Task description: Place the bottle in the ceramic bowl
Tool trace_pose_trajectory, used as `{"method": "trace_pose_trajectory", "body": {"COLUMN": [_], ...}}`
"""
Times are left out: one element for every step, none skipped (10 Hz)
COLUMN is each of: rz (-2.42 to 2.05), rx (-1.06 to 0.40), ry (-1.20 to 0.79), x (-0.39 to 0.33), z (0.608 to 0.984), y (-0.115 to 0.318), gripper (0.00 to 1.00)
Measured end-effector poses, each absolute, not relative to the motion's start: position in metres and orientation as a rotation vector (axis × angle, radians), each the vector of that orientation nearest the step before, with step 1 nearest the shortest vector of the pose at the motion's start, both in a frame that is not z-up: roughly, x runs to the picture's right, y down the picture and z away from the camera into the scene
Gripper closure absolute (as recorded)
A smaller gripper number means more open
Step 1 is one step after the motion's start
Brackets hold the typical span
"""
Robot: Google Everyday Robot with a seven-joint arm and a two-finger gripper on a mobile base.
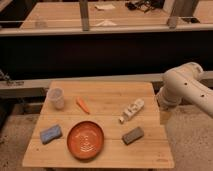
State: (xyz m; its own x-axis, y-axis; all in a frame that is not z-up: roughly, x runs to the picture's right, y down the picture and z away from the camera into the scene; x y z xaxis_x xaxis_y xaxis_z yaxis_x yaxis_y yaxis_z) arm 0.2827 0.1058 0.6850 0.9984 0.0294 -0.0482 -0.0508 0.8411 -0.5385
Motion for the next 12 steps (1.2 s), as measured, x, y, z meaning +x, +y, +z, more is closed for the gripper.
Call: {"method": "trace_pose_trajectory", "body": {"rz": [0.042,0.042,0.042,0.042,0.042,0.042,0.042,0.034,0.022,0.012,0.010,0.013], "rx": [-0.570,-0.570,-0.570,-0.570,-0.570,-0.570,-0.569,-0.566,-0.564,-0.563,-0.562,-0.560], "ry": [0.039,0.039,0.039,0.039,0.039,0.039,0.038,0.031,0.017,0.004,0.000,-0.002], "x": [0.283,0.283,0.283,0.283,0.283,0.283,0.283,0.279,0.269,0.256,0.252,0.252], "z": [0.685,0.685,0.685,0.685,0.685,0.685,0.685,0.690,0.695,0.701,0.703,0.704], "y": [0.106,0.106,0.106,0.106,0.106,0.106,0.106,0.103,0.099,0.095,0.094,0.093], "gripper": [0.20,0.20,0.20,0.20,0.20,0.20,0.20,0.20,0.20,0.20,0.20,0.20]}}
